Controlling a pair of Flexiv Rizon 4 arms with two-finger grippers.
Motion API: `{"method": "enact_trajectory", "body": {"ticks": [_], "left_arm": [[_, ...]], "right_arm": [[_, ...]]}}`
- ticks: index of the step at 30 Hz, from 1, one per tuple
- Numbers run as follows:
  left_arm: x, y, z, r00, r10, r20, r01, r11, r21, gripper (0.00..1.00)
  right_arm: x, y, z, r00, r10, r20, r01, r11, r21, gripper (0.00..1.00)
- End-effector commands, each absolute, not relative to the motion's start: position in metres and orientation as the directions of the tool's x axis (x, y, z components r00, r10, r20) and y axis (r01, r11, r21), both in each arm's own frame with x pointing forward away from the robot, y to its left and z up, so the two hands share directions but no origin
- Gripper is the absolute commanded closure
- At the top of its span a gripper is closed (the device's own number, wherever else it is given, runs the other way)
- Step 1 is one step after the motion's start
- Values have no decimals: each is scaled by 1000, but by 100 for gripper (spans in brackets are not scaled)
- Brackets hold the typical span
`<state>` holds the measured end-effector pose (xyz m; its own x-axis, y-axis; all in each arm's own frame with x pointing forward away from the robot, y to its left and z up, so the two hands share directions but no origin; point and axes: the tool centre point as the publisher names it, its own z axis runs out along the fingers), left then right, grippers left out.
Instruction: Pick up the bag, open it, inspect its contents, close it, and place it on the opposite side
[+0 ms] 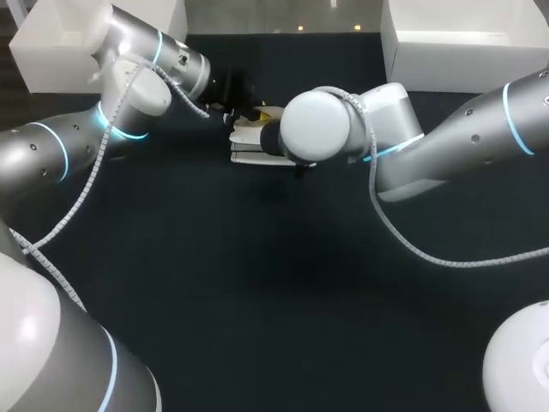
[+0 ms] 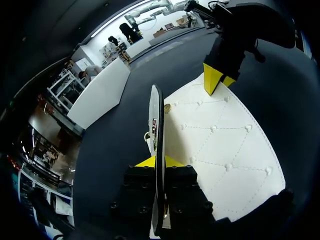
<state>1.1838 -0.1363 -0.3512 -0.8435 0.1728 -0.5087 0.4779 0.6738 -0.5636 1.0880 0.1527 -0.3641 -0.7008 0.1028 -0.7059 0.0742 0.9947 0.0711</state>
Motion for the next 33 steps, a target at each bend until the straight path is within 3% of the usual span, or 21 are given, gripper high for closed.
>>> {"method": "enact_trajectory", "body": {"ticks": [1, 3, 5, 7, 10, 12, 15, 17, 33], "left_arm": [[1164, -137, -346, -831, 117, -545, 466, 683, -563, 55], [1163, -138, -337, -834, 110, -541, 456, 690, -563, 37], [1162, -137, -327, -834, 96, -544, 449, 691, -566, 39], [1161, -136, -319, -827, 92, -555, 455, 689, -564, 51], [1161, -133, -314, -818, 90, -569, 463, 690, -556, 60], [1163, -133, -313, -813, 96, -574, 468, 694, -547, 73], [1166, -135, -314, -813, 100, -574, 469, 697, -543, 80], [1166, -136, -315, -812, 102, -575, 472, 694, -543, 100], [1133, -127, -346, -794, 93, -601, 504, 653, -565, 100]], "right_arm": [[1089, 153, -365, -697, 104, -709, 73, 995, 74, 100], [1089, 153, -365, -697, 104, -709, 73, 995, 74, 100], [1089, 153, -365, -697, 104, -709, 73, 995, 74, 100], [1089, 153, -365, -697, 104, -709, 73, 995, 74, 100], [1089, 153, -365, -697, 104, -709, 73, 995, 74, 100], [1089, 153, -365, -697, 104, -709, 73, 995, 74, 100], [1089, 153, -365, -697, 104, -709, 73, 995, 74, 100], [1089, 153, -365, -697, 104, -709, 73, 995, 74, 100], [1089, 153, -365, -697, 104, -709, 73, 995, 74, 100]]}}
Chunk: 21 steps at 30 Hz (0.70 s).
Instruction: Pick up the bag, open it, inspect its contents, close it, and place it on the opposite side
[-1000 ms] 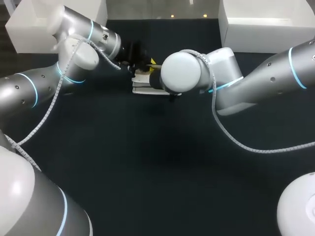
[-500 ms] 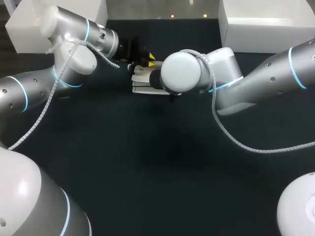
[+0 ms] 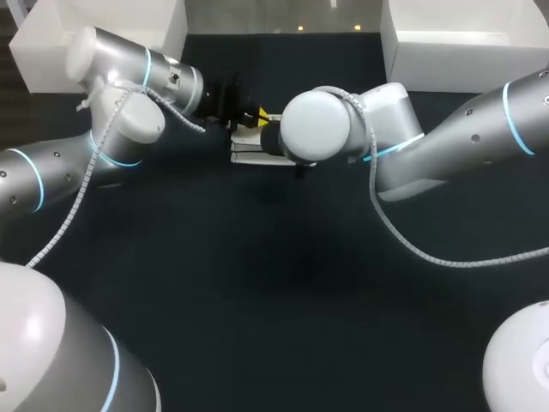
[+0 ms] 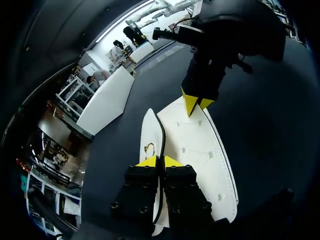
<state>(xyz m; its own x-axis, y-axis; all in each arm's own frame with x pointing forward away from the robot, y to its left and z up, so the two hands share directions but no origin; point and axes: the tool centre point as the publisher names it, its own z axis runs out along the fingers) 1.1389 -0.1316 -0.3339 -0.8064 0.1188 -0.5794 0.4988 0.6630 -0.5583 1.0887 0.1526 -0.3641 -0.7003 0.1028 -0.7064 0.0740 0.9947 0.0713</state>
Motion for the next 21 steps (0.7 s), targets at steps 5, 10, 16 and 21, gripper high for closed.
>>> {"method": "enact_trajectory", "body": {"ticks": [5, 10, 16, 21], "left_arm": [[1131, -126, -352, -793, 106, -600, 515, 643, -567, 100], [1130, -126, -350, -787, 110, -607, 522, 643, -561, 100], [1137, -126, -344, -774, 106, -625, 531, 646, -548, 74], [1144, -126, -346, -774, 106, -624, 527, 655, -542, 100]], "right_arm": [[1089, 153, -365, -697, 104, -709, 73, 995, 74, 100], [1089, 153, -365, -697, 104, -709, 73, 995, 74, 100], [1089, 153, -365, -697, 104, -709, 73, 995, 74, 100], [1089, 153, -365, -697, 104, -709, 73, 995, 74, 100]]}}
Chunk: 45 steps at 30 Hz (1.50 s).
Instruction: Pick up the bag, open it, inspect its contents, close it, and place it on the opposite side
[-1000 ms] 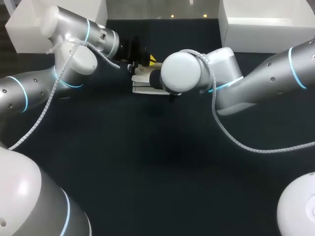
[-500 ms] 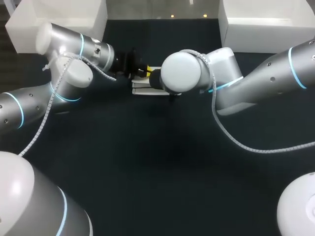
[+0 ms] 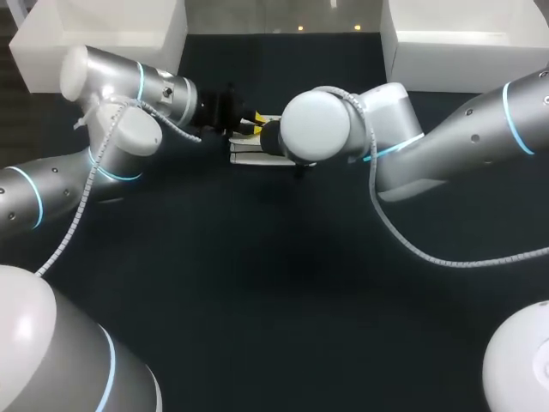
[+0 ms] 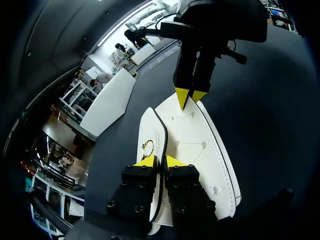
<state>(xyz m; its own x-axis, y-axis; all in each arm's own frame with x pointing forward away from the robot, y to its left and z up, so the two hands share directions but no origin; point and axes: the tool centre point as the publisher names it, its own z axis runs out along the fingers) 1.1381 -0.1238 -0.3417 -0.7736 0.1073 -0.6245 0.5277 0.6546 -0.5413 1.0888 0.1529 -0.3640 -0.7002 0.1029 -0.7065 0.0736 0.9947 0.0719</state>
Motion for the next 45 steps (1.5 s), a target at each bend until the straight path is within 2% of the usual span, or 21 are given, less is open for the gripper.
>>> {"method": "enact_trajectory", "body": {"ticks": [1, 11, 28, 30, 32, 33, 35, 36, 37, 45], "left_arm": [[1144, -126, -346, -774, 106, -624, 526, 655, -542, 100], [1133, -133, -347, -773, 135, -619, 549, 632, -547, 100], [1140, -110, -348, -766, 143, -627, 555, 639, -532, 100], [1140, -115, -346, -759, 157, -632, 569, 633, -525, 75], [1140, -119, -345, -754, 168, -635, 580, 625, -523, 67], [1140, -121, -344, -752, 173, -636, 584, 623, -521, 67], [1140, -126, -345, -749, 184, -637, 590, 622, -514, 75], [1141, -128, -346, -747, 188, -637, 592, 623, -510, 95], [1141, -129, -347, -746, 194, -637, 595, 624, -506, 100], [1140, -122, -345, -727, 230, -647, 620, 624, -476, 100]], "right_arm": [[1089, 153, -365, -697, 104, -709, 73, 995, 74, 100], [1089, 153, -365, -697, 104, -709, 73, 995, 74, 100], [1089, 153, -365, -697, 104, -709, 73, 995, 74, 100], [1089, 153, -365, -697, 104, -709, 73, 995, 74, 100], [1089, 153, -365, -697, 104, -709, 73, 995, 74, 100], [1089, 153, -365, -697, 104, -709, 73, 995, 74, 100], [1089, 153, -365, -697, 104, -709, 73, 995, 74, 100], [1089, 153, -365, -697, 104, -709, 73, 995, 74, 100], [1089, 153, -365, -697, 104, -709, 73, 995, 74, 100], [1089, 153, -365, -697, 104, -709, 73, 995, 74, 100]]}}
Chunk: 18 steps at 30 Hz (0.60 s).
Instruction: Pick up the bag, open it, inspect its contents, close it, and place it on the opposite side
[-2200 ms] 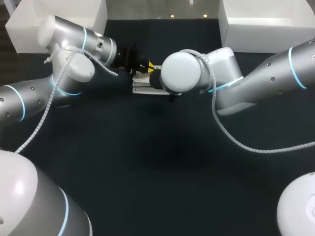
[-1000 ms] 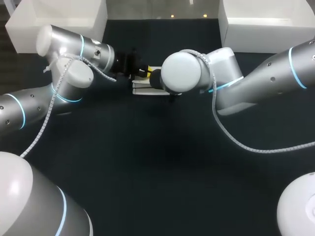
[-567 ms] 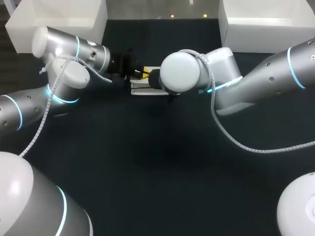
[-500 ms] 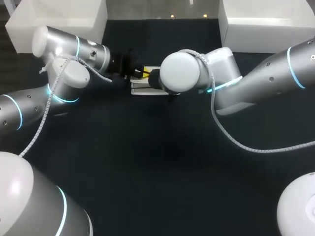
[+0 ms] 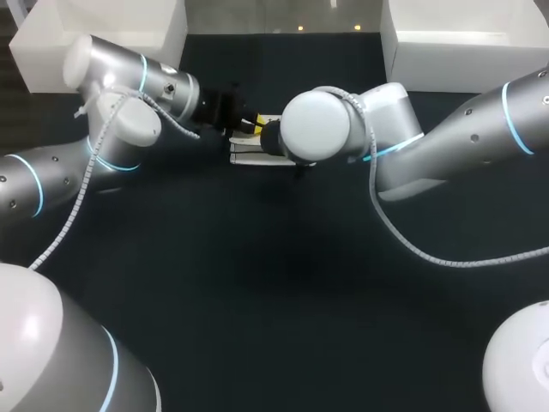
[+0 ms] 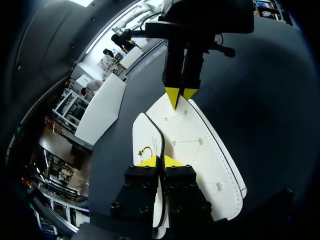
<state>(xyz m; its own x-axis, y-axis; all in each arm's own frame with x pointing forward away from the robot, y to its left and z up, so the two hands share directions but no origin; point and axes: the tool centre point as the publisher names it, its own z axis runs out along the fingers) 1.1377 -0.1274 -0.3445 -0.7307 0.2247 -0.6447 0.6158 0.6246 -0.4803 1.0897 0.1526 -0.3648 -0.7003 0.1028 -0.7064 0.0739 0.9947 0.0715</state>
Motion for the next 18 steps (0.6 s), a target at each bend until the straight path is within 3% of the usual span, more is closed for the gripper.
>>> {"method": "enact_trajectory", "body": {"ticks": [1, 18], "left_arm": [[1140, -120, -345, -728, 228, -647, 618, 627, -474, 100], [1143, -133, -346, -726, 252, -640, 634, 607, -480, 100]], "right_arm": [[1089, 153, -365, -697, 104, -709, 73, 995, 74, 100], [1089, 153, -365, -697, 104, -709, 73, 995, 74, 100]]}}
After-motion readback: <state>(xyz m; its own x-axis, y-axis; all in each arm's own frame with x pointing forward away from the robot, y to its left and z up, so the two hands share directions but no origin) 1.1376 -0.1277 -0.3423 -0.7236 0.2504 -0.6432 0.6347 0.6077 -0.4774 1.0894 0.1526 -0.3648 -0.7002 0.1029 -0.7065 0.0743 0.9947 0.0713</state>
